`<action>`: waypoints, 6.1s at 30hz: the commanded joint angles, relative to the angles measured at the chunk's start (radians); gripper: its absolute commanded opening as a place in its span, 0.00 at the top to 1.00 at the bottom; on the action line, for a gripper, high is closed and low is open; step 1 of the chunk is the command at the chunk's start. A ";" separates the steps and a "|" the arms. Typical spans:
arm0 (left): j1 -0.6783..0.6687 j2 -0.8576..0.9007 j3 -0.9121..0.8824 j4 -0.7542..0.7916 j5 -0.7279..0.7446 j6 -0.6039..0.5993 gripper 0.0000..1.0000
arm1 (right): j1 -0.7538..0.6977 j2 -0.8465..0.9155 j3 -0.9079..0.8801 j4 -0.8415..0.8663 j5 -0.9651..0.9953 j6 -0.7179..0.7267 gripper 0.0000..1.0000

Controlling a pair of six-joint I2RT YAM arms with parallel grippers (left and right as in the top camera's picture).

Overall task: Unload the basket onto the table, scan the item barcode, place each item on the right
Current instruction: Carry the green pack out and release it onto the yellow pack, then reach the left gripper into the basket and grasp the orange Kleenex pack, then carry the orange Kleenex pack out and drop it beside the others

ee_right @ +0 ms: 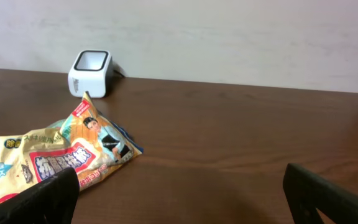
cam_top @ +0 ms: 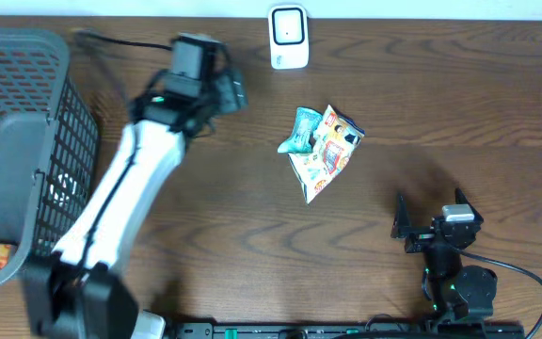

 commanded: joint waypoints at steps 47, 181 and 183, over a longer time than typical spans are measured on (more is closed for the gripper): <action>0.782 -0.397 0.012 -0.337 -0.323 -0.210 0.16 | -0.004 -0.006 -0.002 -0.005 0.005 -0.008 0.01; -0.029 0.162 0.010 0.055 0.260 0.044 0.79 | -0.004 -0.006 -0.002 -0.005 0.005 -0.008 0.01; -0.035 0.186 0.010 0.055 0.260 0.045 0.76 | -0.004 -0.006 -0.002 -0.005 0.005 -0.008 0.01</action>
